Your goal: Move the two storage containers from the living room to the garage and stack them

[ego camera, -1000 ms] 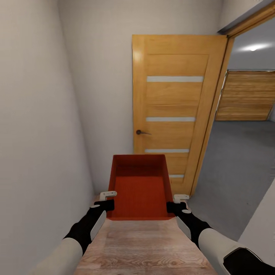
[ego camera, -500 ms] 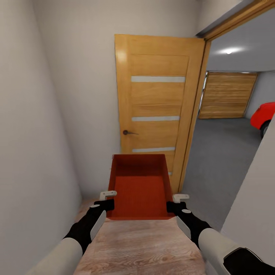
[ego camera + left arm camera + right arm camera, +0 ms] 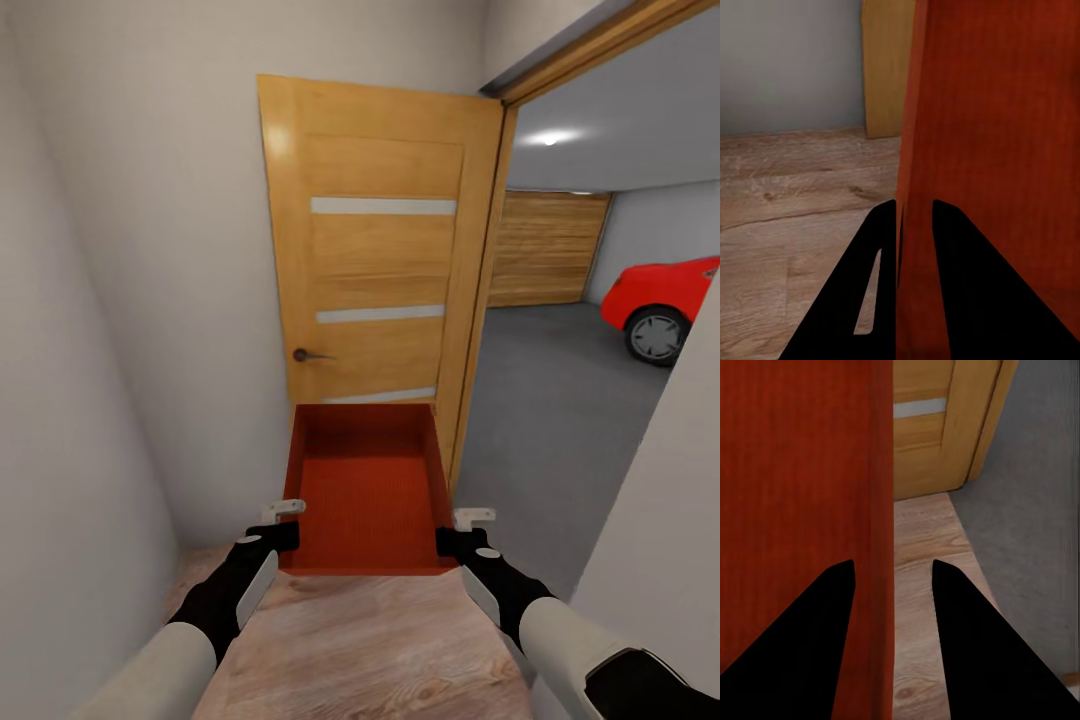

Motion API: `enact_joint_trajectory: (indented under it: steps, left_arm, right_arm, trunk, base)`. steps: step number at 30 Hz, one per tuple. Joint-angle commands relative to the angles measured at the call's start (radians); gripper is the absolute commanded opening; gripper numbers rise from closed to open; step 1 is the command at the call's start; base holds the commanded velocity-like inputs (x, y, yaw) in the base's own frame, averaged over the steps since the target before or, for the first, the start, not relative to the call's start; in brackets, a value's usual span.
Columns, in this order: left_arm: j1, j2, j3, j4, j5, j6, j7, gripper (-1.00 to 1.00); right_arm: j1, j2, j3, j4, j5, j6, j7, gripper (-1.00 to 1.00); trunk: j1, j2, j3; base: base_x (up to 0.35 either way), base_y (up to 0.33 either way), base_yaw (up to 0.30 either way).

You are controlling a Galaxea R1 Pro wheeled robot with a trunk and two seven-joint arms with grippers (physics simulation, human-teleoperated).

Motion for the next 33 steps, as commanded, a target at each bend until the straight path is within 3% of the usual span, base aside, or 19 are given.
enact_joint_trajectory:
  steps: [1, 33]
  left_arm:
    - [0.0, 0.002, -0.001, -0.005, -0.012, 0.006, 0.015, -1.0]
    - [0.0, 0.002, -0.001, -0.005, -0.012, 0.006, 0.015, -1.0]
  right_arm:
    - [-0.001, -0.005, -0.007, 0.008, -0.012, -0.005, -0.01, -1.0]
    - [-0.001, -0.005, -0.007, 0.008, -0.009, -0.005, -0.01, -1.0]
  trunk:
    - [0.001, -0.001, 0.0]
    - [0.001, -0.001, 0.0]
  base:
    - [0.204, 0.157, -0.243]
    - [0.046, 0.029, -0.243]
